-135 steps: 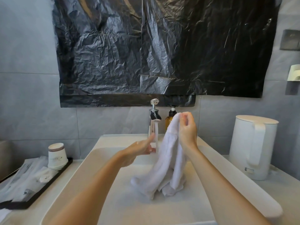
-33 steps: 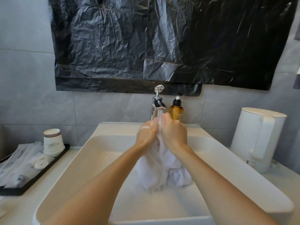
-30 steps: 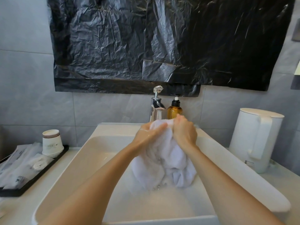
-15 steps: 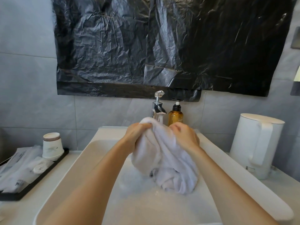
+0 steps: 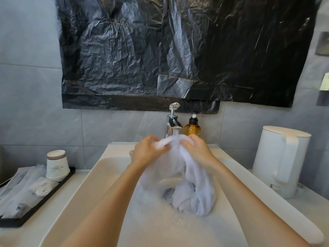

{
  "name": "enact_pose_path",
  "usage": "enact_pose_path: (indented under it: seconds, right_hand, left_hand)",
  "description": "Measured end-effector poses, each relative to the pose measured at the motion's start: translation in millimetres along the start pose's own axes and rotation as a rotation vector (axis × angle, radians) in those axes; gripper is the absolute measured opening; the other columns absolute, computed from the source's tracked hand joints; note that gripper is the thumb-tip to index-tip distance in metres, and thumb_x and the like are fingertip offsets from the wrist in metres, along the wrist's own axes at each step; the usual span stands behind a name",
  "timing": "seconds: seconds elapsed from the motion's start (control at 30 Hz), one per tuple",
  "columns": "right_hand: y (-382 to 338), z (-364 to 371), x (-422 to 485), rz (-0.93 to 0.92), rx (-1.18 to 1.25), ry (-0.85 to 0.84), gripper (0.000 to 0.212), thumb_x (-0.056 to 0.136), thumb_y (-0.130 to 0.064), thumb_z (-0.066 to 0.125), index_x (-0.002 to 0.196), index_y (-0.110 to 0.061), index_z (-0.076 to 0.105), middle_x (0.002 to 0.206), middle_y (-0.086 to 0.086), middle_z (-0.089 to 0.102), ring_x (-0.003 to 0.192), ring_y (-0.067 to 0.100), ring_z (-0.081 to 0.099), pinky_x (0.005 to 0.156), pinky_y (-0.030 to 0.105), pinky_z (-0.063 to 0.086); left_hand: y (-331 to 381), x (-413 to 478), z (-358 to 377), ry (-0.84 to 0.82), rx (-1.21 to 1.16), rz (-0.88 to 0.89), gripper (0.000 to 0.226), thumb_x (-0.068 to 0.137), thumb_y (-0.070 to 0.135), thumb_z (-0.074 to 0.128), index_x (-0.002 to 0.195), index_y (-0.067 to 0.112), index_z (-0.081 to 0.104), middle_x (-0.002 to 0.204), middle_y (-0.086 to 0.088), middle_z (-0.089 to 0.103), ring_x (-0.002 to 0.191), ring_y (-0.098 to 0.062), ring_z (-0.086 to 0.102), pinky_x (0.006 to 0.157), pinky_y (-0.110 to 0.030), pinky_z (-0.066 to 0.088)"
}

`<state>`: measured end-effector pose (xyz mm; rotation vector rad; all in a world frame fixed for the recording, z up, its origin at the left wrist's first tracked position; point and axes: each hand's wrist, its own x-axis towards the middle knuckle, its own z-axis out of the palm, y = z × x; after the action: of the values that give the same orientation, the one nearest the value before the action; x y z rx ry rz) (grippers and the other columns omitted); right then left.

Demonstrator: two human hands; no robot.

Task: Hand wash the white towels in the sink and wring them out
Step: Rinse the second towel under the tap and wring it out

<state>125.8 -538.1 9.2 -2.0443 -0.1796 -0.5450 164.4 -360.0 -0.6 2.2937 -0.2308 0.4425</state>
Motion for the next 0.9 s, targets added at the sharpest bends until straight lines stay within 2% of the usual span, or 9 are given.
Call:
enact_pose_path:
  seconds: [0.07,0.13,0.2,0.27,0.4,0.53,0.7,0.83,0.9]
  right_hand:
    - [0,8,1,0.086,0.131,-0.038,0.014,0.095,-0.030,0.057,0.089,-0.017,0.057,0.092,0.005,0.059,0.085,0.019,0.056,0.082,0.036,0.046]
    - [-1,17,3,0.151,0.278,-0.024,0.015,0.093,-0.034,0.057,0.093,-0.019,0.059,0.097,0.007,0.062,0.092,0.023,0.060,0.092,0.042,0.046]
    - [-3,24,4,0.116,0.294,0.056,0.016,0.097,-0.033,0.052,0.095,-0.018,0.057,0.094,0.002,0.060,0.092,0.020,0.057,0.088,0.038,0.045]
    - [-2,30,0,0.053,0.191,0.146,0.018,0.101,-0.032,0.045,0.092,-0.018,0.054,0.086,-0.002,0.055,0.085,0.015,0.054,0.078,0.031,0.043]
    - [-3,46,-6,0.031,-0.060,0.323,0.037,0.101,-0.043,0.035,0.081,-0.017,0.050,0.077,-0.001,0.056,0.078,0.020,0.055,0.070,0.034,0.042]
    - [-8,52,-4,0.030,-0.232,0.324,0.037,0.102,-0.042,0.034,0.076,-0.019,0.049,0.086,0.011,0.061,0.085,0.028,0.059,0.079,0.044,0.051]
    - [-15,49,-6,0.076,-0.320,0.326,0.062,0.102,-0.047,0.025,0.086,-0.007,0.069,0.090,0.016,0.070,0.089,0.034,0.063,0.081,0.043,0.052]
    - [-15,42,-15,-0.163,-0.635,0.239,0.032,0.104,-0.025,0.031,0.118,-0.008,0.054,0.102,0.014,0.067,0.093,0.036,0.064,0.074,0.043,0.053]
    - [-16,36,-20,-0.224,-0.651,0.193,0.024,0.104,-0.024,0.031,0.111,-0.016,0.053,0.100,0.012,0.067,0.092,0.035,0.064,0.072,0.043,0.051]
  left_hand:
    - [3,0,7,-0.084,-0.123,0.097,0.036,0.089,0.051,0.059,0.122,0.037,0.060,0.132,0.004,0.053,0.128,-0.022,0.045,0.104,-0.039,0.039]
    - [11,-3,13,-0.252,-0.491,0.067,0.039,0.099,0.046,0.045,0.133,0.032,0.054,0.138,0.002,0.053,0.126,-0.020,0.049,0.099,-0.035,0.041]
    - [19,-11,22,-0.431,-0.750,-0.113,0.056,0.098,0.062,0.027,0.142,0.032,0.045,0.142,0.003,0.049,0.127,-0.023,0.048,0.100,-0.041,0.040]
    - [27,-21,32,-0.500,-0.784,-0.179,0.067,0.093,0.072,0.019,0.140,0.031,0.046,0.137,0.002,0.054,0.123,-0.020,0.053,0.096,-0.041,0.044]
    - [43,-28,39,-0.376,-0.870,-0.158,0.055,0.096,0.065,0.030,0.111,0.025,0.063,0.102,0.000,0.070,0.092,-0.008,0.065,0.068,-0.023,0.048]
    - [36,-31,38,-0.216,-0.962,-0.145,0.039,0.095,0.060,0.043,0.106,0.032,0.068,0.093,0.005,0.072,0.087,-0.006,0.065,0.067,-0.020,0.049]
    - [30,-31,37,-0.104,-0.770,-0.097,0.036,0.095,0.059,0.041,0.100,0.037,0.069,0.099,0.004,0.070,0.091,-0.013,0.064,0.077,-0.030,0.053]
    - [30,-33,31,-0.044,-0.405,-0.064,0.055,0.092,0.067,0.027,0.102,0.032,0.067,0.104,0.002,0.067,0.098,-0.022,0.060,0.087,-0.035,0.046]
    - [29,-31,27,-0.029,-0.208,-0.023,0.054,0.098,0.056,0.020,0.106,0.027,0.065,0.109,-0.003,0.066,0.100,-0.026,0.057,0.086,-0.036,0.042]
